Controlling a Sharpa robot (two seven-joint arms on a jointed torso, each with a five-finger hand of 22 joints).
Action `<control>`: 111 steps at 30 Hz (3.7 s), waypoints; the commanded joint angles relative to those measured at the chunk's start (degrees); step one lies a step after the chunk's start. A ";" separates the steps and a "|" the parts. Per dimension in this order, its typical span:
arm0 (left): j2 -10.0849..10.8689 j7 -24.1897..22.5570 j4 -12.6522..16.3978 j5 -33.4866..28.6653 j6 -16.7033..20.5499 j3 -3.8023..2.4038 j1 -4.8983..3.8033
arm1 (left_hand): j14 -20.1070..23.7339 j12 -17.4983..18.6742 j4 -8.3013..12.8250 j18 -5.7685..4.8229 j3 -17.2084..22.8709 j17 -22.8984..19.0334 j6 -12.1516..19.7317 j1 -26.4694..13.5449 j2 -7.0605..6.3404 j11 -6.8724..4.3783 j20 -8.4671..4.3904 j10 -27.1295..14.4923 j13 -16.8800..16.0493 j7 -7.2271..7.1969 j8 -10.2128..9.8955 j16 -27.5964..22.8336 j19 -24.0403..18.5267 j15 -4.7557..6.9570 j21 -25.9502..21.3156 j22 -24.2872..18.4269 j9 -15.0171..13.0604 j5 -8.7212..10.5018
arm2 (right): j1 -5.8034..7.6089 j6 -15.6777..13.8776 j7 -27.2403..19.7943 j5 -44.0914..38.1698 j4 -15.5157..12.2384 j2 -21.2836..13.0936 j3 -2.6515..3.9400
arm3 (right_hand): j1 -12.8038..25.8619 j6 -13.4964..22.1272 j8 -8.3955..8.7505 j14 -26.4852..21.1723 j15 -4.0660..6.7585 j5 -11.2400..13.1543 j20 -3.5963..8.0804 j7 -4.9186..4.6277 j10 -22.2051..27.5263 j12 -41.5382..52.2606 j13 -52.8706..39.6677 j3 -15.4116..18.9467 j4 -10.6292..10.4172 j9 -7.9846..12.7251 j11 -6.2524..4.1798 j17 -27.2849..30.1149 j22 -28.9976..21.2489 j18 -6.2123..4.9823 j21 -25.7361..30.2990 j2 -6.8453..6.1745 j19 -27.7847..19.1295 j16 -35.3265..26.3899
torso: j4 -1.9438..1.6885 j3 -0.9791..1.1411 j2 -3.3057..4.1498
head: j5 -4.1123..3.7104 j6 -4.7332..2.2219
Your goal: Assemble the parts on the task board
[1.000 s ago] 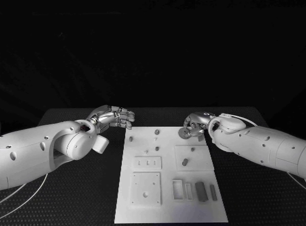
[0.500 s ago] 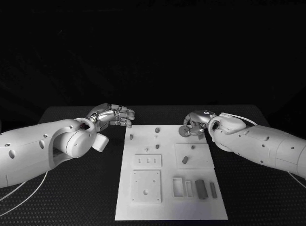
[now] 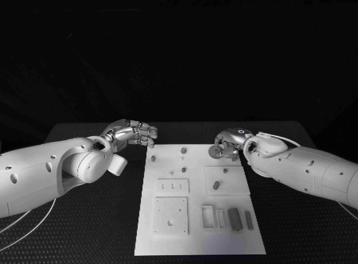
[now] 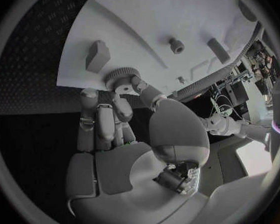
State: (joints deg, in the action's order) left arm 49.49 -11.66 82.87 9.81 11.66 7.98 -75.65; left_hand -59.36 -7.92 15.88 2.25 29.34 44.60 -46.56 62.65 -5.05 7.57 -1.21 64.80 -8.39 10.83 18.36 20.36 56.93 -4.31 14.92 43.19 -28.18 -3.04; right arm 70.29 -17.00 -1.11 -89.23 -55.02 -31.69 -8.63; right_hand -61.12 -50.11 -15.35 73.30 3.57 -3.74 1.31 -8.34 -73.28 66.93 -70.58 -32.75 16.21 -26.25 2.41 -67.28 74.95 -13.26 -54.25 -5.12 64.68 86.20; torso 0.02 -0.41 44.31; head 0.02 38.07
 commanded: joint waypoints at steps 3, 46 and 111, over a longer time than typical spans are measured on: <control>-0.02 -0.36 0.21 0.01 -0.59 -0.05 -0.07 | 0.02 0.33 0.00 0.61 -0.39 0.08 0.08 -0.60 0.02 0.10 0.02 0.24 -0.09 0.28 -0.30 -0.25 -0.49 -0.18 -0.32 0.06 0.10 0.23 | -1.50 4.60 0.65 -1.71 0.12 -0.07 -0.92 | -0.16 -1.81 -0.96 0.23 0.70 -0.15 0.18 0.31 -0.16 0.41 -0.16 -0.17 0.29 -0.63 -0.77 -0.09 1.11 -1.74 -0.28 2.04 0.03 0.38 | -0.05 -0.02 -0.02 | -0.07 -0.01; 0.55 -0.44 0.89 0.01 0.11 -0.05 -0.09 | -0.05 0.43 -0.04 0.62 -0.38 0.26 0.00 -0.64 0.08 0.05 0.02 0.36 -0.16 0.16 -0.27 -0.40 -0.46 -0.17 -0.36 0.12 0.07 0.23 | 2.09 -10.34 17.66 -24.10 -18.07 0.85 -1.09 | -0.72 -6.35 -2.87 3.16 2.52 -0.18 1.07 2.24 -2.64 0.18 0.04 -1.61 0.17 -2.39 -2.65 -1.80 0.84 -1.74 -0.96 0.91 1.53 0.53 | -0.11 0.00 -0.02 | 0.31 -1.72; -0.72 -0.42 0.00 0.01 -0.51 -0.05 -0.08 | -0.14 0.67 -0.06 0.62 -0.40 0.54 0.02 -0.74 0.11 0.05 0.02 0.45 -0.25 0.16 -0.32 -0.68 -0.44 -0.17 -0.47 0.23 0.08 0.23 | -0.34 -8.50 17.61 -24.97 -11.16 8.50 -4.57 | -0.60 -6.06 -2.42 3.44 2.54 -0.18 1.20 2.18 -2.97 -0.34 0.37 -2.16 0.25 -2.34 -2.62 -1.63 0.73 -1.74 -0.71 0.49 1.91 0.30 | -0.30 -0.02 0.05 | 1.16 -1.14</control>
State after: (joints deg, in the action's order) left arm 48.90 -11.64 82.80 9.82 11.73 7.98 -75.66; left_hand -59.36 -7.48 15.88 2.25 29.34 45.07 -46.56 62.45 -4.86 7.57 -1.21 64.80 -8.58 10.82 18.36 19.91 56.93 -4.31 14.69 43.33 -28.18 -3.05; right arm 70.00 -25.89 17.18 -114.06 -66.42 -23.31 -13.16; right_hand -61.20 -53.30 -17.71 76.28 6.10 -3.77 2.24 -6.59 -75.97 66.98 -70.28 -34.62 16.41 -24.88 -0.21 -68.97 74.94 -13.27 -54.92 -4.46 66.64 86.63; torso -0.26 -0.41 44.37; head 1.18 36.94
